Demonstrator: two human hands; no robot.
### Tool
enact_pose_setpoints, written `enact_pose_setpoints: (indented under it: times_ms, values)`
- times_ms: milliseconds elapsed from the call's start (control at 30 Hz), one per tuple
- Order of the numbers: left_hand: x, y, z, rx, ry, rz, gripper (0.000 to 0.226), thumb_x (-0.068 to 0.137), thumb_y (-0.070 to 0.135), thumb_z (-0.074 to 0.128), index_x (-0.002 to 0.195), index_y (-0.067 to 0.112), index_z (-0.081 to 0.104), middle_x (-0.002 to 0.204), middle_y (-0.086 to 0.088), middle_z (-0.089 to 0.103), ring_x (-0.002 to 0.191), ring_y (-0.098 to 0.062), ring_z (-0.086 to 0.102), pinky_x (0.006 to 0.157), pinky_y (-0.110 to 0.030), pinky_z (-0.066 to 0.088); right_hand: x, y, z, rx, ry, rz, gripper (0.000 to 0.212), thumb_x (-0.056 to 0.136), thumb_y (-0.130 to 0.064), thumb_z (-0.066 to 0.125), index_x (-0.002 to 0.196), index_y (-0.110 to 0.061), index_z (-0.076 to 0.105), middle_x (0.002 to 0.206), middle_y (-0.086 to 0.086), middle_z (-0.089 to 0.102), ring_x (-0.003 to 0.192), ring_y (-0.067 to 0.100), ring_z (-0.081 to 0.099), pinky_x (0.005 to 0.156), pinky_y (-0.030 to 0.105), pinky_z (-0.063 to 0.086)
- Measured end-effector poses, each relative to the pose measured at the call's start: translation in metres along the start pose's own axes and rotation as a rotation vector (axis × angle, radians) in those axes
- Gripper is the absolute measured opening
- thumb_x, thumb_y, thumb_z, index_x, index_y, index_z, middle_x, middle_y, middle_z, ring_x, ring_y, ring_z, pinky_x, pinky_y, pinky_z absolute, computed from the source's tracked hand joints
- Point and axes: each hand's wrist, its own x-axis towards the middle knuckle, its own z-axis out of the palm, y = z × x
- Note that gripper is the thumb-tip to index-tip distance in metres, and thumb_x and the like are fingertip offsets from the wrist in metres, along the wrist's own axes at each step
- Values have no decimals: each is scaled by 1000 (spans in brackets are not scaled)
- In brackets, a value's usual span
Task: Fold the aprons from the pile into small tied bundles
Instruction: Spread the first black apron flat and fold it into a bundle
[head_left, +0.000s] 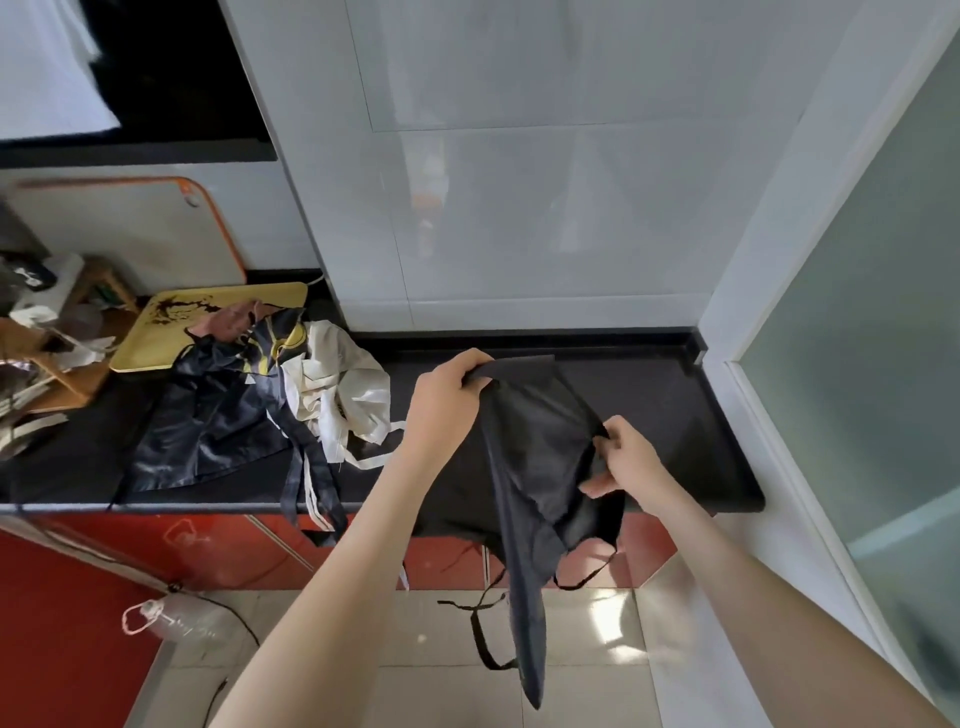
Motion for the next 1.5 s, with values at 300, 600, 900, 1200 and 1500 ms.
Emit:
enact_pose_setpoints:
  times_ms: [300,600,900,1200,1500]
  values:
    - [20,-39,-26,125,194,-200,16,99,26,48,103,17,61,91,-6,66,77,-18,51,66,-31,39,17,-69,-19,-184,324,-472,14,102,-14,41,116,-12,42,104,4,58,91,20,60,75,30,44]
    - [82,-93,-28,389,407,-390,24,99,28,50,111,18,68,111,-17,50,111,-38,40,86,-42,34,99,-87,-4,-422,316,-450,23,100,-6,43,119,0,55,119,13,51,88,22,59,76,32,52]
    - [157,-179,-18,472,124,-498,30,98,30,50,119,15,65,112,-16,54,105,-39,49,85,-42,41,181,-21,16,-371,191,107,15,94,8,40,103,-4,43,119,11,56,72,16,49,57,23,41]
    - [200,-221,-7,434,-45,-579,37,98,31,46,123,6,57,108,-19,64,103,-38,57,74,-35,40,215,-43,11,-613,251,-245,27,101,-5,41,121,6,55,120,16,49,100,28,55,83,20,33]
    - [209,-232,25,6,119,-715,69,93,13,52,149,9,12,137,-24,43,120,-41,50,102,-43,43,244,-14,46,-715,-250,-81,80,93,1,53,155,-23,9,161,-2,5,147,22,16,118,32,19]
